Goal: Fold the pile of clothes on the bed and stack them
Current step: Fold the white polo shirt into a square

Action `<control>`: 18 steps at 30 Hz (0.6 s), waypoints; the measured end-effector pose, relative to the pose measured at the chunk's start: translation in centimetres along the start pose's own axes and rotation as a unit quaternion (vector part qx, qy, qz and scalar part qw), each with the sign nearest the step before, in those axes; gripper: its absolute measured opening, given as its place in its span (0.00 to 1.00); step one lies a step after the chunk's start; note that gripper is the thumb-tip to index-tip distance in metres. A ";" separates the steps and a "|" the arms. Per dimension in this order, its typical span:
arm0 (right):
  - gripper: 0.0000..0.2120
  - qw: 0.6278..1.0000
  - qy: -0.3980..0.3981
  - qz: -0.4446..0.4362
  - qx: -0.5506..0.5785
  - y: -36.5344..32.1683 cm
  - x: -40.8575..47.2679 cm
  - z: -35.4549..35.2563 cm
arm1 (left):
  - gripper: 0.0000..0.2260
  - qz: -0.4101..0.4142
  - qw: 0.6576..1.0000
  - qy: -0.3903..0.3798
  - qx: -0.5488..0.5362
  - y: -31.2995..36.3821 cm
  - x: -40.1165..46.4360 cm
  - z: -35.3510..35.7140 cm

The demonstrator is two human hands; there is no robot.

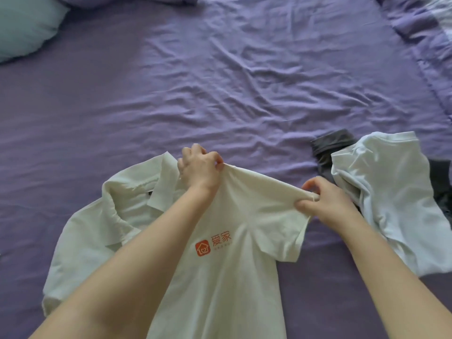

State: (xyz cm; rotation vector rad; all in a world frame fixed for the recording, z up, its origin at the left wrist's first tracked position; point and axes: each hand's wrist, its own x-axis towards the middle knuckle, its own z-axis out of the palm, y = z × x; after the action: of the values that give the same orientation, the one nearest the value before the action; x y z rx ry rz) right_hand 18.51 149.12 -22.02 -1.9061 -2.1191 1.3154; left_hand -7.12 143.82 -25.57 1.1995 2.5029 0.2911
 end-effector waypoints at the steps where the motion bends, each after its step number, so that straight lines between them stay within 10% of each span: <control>1: 0.12 1.000 0.006 -0.006 0.021 0.2 0.2 0.2 | 0.07 -0.012 1.000 -0.001 0.013 0.1 -0.2 0.2; 10: 0.09 0.970 0.029 -0.022 0.239 2.8 -1.3 2.1 | 0.06 0.225 0.956 -0.026 -0.186 5.5 -8.4 2.5; 18: 0.07 0.924 -0.044 -0.042 0.378 2.9 -2.4 1.0 | 0.05 -0.014 0.896 -0.188 -0.403 9.8 -11.3 3.2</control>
State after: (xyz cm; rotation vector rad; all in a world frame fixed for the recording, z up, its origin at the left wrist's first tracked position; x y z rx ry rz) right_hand 20.96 146.28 -23.09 -1.4220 -1.3595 1.8503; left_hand 7.71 141.16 -22.75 0.7661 1.7513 0.8862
